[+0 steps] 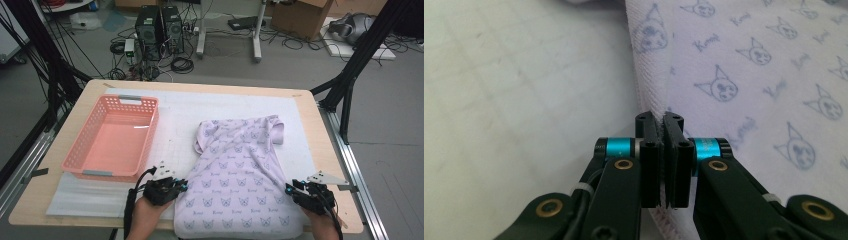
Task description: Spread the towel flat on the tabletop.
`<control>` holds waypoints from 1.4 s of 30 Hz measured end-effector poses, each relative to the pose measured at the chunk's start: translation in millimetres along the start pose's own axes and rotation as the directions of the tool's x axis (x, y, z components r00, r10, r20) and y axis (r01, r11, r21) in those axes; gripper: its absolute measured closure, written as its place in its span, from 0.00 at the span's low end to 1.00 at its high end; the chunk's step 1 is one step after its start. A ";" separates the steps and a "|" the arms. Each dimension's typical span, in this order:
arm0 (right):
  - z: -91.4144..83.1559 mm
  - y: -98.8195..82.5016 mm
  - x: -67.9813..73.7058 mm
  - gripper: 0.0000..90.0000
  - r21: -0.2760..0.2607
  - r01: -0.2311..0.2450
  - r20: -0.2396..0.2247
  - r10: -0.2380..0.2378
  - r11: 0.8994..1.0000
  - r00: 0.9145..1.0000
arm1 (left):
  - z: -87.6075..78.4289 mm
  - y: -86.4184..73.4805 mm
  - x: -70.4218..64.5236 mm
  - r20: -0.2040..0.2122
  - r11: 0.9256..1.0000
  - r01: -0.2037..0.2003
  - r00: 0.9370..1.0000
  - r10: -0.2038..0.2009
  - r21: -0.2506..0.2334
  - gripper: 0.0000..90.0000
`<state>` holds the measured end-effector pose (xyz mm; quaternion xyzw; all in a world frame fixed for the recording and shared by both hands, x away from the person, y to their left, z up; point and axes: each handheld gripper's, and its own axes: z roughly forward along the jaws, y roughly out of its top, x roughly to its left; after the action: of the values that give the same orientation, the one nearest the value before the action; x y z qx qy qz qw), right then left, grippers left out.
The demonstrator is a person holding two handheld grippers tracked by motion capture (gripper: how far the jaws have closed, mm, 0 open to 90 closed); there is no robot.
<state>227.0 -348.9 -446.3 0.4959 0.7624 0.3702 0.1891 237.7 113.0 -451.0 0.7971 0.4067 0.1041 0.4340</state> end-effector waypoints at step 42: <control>-57.9 -34.0 6.2 0.82 -0.022 0.043 -0.028 -0.044 0.999 0.999 | 58.0 53.5 18.9 -0.071 0.993 0.120 0.990 -0.121 -0.023 0.61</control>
<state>165.4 -373.1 -433.5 0.4720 0.7716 0.3810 0.1914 309.9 76.1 -447.9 0.7628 0.4686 0.1103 0.4317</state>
